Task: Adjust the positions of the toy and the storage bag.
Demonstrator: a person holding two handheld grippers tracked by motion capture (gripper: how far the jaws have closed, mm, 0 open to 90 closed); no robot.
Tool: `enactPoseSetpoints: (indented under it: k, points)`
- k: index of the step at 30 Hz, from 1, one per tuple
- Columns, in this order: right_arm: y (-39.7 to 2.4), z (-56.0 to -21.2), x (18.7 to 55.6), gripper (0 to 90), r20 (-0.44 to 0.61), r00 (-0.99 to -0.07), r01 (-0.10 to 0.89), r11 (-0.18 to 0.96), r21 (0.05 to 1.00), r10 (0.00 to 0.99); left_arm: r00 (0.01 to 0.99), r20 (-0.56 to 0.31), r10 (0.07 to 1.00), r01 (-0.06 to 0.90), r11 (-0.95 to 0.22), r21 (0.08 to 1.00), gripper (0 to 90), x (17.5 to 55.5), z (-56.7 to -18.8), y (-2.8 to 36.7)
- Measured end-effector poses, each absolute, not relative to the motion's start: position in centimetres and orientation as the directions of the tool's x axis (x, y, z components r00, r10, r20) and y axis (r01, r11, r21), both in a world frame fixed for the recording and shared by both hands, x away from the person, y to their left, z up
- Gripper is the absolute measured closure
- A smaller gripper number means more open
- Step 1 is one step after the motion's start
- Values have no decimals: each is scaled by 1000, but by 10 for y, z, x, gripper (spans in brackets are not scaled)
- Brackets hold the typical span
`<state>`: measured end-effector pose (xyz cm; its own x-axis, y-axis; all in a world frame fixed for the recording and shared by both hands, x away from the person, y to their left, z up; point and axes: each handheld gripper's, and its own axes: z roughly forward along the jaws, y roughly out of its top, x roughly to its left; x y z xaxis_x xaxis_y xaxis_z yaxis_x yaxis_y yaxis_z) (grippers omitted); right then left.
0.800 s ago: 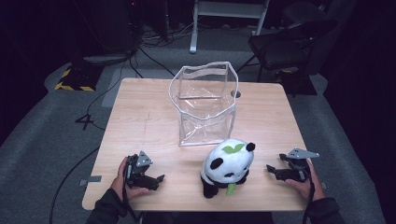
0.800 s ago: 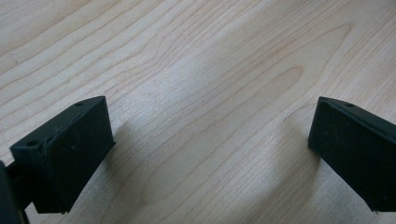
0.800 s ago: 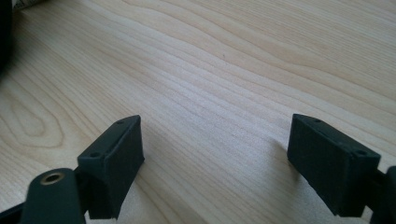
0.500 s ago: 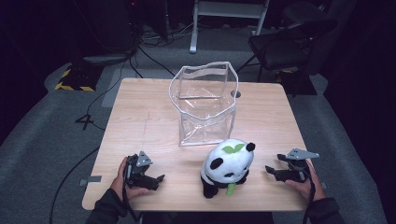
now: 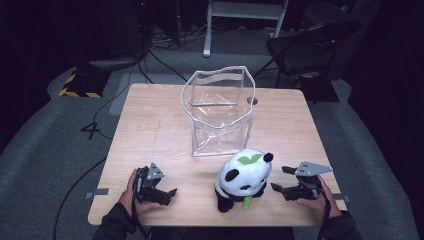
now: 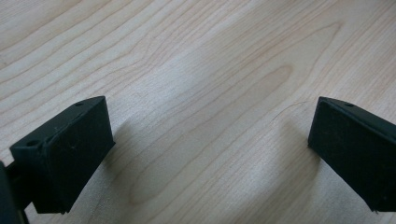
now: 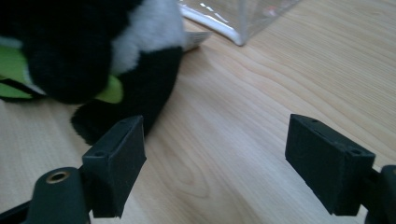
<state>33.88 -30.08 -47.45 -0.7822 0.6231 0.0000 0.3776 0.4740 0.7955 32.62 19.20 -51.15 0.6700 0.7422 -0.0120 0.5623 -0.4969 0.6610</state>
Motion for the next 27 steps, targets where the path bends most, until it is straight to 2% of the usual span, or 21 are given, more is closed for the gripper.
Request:
enactPoseSetpoints:
  k: [6,12,23,27]
  points:
    - [-289,-474,331,204,-4,-808,351,487,799,590,669,-11,743,563,-497,660,3,325,-511,191]
    - [-271,-475,323,199,0,-862,310,527,791,507,672,-11,741,561,-499,660,1,325,-511,191]
    - [-255,-485,329,204,-11,-862,315,553,771,506,671,-16,742,564,-496,660,1,325,-512,191]
    - [-245,-488,332,238,-15,-859,320,558,766,512,669,-12,743,563,-497,660,5,325,-511,191]
